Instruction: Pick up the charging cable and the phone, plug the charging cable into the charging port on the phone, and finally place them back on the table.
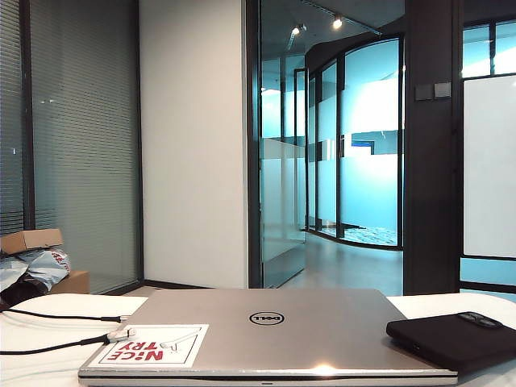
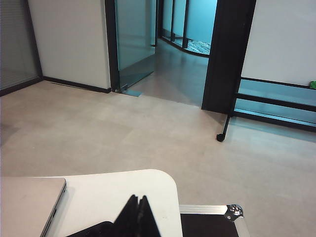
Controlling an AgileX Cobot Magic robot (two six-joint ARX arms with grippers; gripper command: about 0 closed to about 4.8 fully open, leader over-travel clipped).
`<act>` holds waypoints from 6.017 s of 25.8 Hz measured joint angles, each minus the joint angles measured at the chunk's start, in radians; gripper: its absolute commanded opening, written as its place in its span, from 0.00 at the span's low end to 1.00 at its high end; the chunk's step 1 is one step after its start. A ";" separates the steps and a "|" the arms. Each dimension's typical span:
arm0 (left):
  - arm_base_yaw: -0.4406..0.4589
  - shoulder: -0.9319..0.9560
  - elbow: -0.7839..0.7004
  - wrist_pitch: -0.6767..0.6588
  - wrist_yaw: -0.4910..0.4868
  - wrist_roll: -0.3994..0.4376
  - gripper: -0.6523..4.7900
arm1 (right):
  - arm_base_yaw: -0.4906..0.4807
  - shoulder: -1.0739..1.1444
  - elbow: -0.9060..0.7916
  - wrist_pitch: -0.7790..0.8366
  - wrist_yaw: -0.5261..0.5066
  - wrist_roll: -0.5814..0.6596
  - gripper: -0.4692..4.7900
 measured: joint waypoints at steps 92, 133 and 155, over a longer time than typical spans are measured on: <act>-0.277 1.282 0.507 -0.048 0.000 0.707 1.00 | 0.636 0.570 0.678 -0.330 -0.202 -0.044 0.08; -0.276 1.621 0.506 0.202 0.000 0.703 0.39 | 0.635 0.546 0.678 -0.330 -0.202 -0.044 0.08; -0.278 1.627 0.505 0.092 0.008 0.655 0.53 | 0.635 0.546 0.678 -0.330 -0.202 -0.044 0.08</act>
